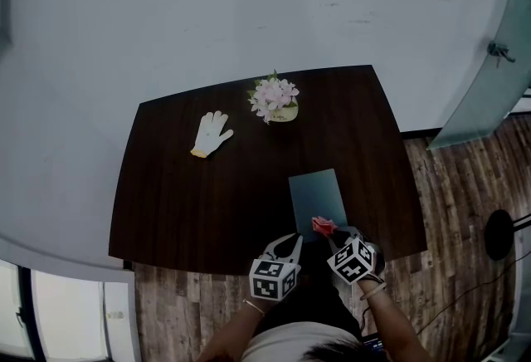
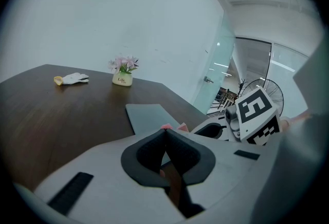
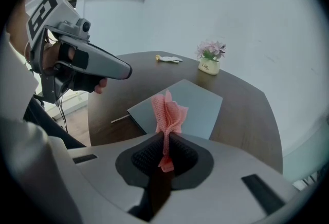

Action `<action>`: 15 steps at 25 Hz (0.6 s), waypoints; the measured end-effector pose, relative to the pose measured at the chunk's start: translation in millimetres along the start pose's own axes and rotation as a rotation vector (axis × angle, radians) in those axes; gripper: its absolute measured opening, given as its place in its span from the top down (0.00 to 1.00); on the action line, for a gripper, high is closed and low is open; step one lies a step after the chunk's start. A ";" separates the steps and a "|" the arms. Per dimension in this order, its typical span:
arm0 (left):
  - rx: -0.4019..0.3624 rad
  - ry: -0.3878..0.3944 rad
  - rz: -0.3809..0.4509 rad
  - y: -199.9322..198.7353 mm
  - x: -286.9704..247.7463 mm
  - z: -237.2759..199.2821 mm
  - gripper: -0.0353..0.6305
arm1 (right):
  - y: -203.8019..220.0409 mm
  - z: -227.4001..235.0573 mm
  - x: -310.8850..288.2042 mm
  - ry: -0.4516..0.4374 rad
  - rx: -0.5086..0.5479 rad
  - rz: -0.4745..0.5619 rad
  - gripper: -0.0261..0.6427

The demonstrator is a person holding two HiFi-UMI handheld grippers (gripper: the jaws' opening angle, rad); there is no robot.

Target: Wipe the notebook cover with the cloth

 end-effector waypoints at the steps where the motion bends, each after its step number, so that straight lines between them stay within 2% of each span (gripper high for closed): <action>1: -0.001 0.000 0.000 0.1 -0.2 1.1 0.92 | 1.9 1.7 1.7 0.004 -0.004 0.001 0.91; 15: -0.017 -0.005 0.012 1.0 6.4 9.9 0.92 | 30.8 23.6 24.2 0.080 -0.052 -0.005 0.91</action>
Point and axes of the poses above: the fingertips, and each gripper's own axes: x backward along the fingers, z to its right, y out of its underside, the point moved 8 cm from there along x, backward along the fingers, and after that the axes turned 15 degrees about -y, right-handed, at the moved point
